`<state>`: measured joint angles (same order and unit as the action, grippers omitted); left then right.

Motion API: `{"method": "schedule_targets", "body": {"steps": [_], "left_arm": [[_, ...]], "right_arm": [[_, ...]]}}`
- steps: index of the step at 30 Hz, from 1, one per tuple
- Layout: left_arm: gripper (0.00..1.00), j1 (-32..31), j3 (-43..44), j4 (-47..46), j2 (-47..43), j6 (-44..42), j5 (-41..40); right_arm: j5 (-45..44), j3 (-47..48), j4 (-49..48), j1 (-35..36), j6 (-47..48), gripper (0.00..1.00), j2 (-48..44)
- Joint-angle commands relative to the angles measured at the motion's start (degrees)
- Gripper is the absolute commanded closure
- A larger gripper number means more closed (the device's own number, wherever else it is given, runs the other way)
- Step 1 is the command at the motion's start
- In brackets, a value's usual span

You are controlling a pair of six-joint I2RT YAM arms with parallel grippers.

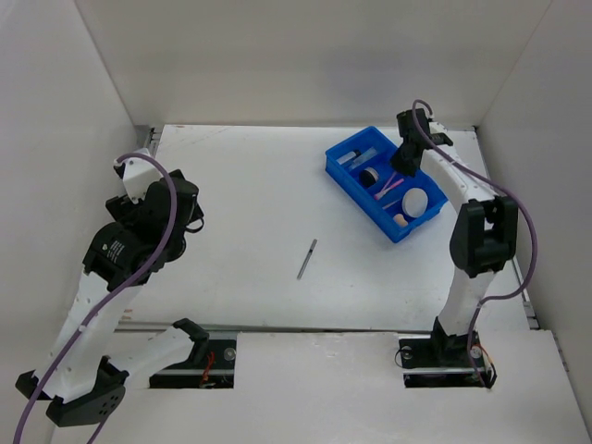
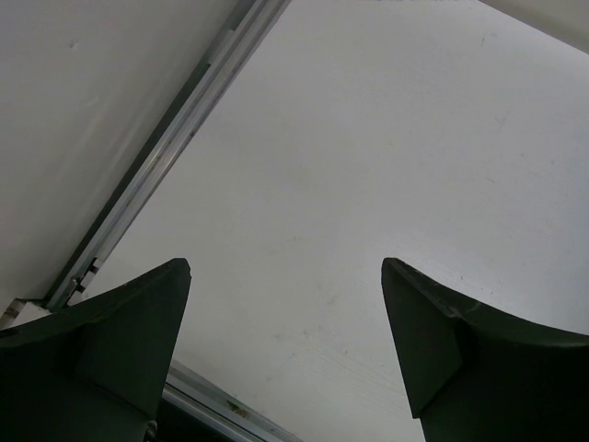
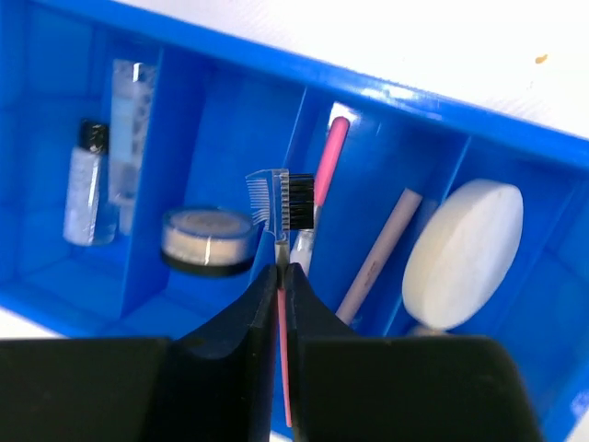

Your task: Organize the makeup

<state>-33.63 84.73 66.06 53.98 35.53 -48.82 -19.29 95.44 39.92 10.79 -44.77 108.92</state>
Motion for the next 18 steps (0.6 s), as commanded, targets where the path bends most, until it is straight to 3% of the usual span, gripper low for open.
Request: {"method": "schedule_targets", "body": {"steps": [1,2,3,8,10,12,15,16,18], "left_arm": [[0.18,0.4,1.1,0.6,0.3,-1.3,-1.8],[0.18,0.4,1.7,0.6,0.3,-1.3,-1.8],[0.18,0.4,1.7,0.6,0.8,-1.3,-1.8],[0.18,0.4,1.7,0.6,0.8,-1.3,-1.8],[0.18,0.4,1.7,0.6,0.8,-1.3,-1.8],[0.18,0.4,1.7,0.6,0.8,-1.3,-1.8],[0.18,0.4,1.7,0.6,0.8,-1.3,-1.3],[0.18,0.4,1.7,0.6,0.8,-1.3,-1.3],[0.18,0.4,1.7,0.6,0.8,-1.3,-1.9]], "right_arm": [[2.9,4.6,-0.7,-1.3,1.0,0.88,1.5],[2.9,5.1,-0.7,-1.3,1.0,0.83,2.2],[2.9,5.6,-0.2,-1.3,1.6,0.72,2.2],[2.3,3.9,-0.2,-1.3,1.6,0.50,-0.5],[2.3,1.9,-0.9,-1.3,1.6,0.50,-3.3],[2.3,-0.1,-1.9,-1.3,2.4,0.57,-6.2],[2.9,-5.9,-3.2,4.4,4.3,0.60,-12.6],[2.4,-7.4,-3.2,9.6,4.9,0.60,-13.8],[2.4,-12.7,-2.5,15.6,3.2,0.55,-15.4]]}}
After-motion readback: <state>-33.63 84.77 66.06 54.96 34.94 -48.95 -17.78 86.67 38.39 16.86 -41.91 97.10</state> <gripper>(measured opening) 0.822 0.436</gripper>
